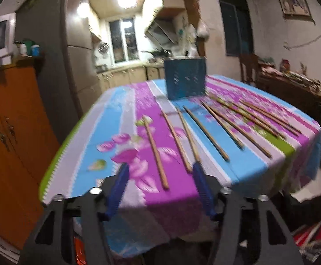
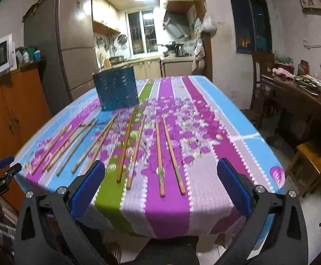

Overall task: Organize utensils
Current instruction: 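Close the left tool on a bamboo chopstick while the right tool grasps another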

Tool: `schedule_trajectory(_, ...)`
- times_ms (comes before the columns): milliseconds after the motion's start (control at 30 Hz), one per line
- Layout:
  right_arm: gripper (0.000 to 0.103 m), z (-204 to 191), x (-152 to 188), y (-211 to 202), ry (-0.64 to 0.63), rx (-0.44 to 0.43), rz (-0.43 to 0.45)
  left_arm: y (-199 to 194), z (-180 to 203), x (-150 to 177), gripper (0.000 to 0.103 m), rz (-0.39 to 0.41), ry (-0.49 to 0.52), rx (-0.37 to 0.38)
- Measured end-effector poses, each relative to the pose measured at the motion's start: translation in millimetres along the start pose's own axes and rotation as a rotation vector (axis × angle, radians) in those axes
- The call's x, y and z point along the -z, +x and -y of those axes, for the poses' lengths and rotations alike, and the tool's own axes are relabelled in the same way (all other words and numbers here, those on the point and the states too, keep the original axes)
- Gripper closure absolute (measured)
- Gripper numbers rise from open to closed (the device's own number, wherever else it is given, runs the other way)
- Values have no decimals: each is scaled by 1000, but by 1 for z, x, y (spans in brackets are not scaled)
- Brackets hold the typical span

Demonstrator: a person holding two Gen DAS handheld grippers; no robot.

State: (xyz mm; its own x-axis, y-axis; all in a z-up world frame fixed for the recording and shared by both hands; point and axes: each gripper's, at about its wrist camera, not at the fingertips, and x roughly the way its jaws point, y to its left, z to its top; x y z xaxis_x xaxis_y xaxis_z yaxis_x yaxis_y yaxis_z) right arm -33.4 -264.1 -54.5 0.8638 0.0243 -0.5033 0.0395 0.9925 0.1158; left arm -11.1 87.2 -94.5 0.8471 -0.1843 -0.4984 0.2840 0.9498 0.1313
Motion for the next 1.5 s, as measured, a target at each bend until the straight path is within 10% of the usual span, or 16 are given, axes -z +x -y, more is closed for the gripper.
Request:
schedule_trajectory(333,13,-11,15,2,-78,-25,-11,40,6,14,80,-72,-10,-16)
schedule_trajectory(667,87,-43,36,36,-220,-85,-97,43,4,24,93,-31,-38,4)
schedule_trajectory(1500,97,-37,41,66,-128,-89,-42,39,5,32,94,31,-54,-8)
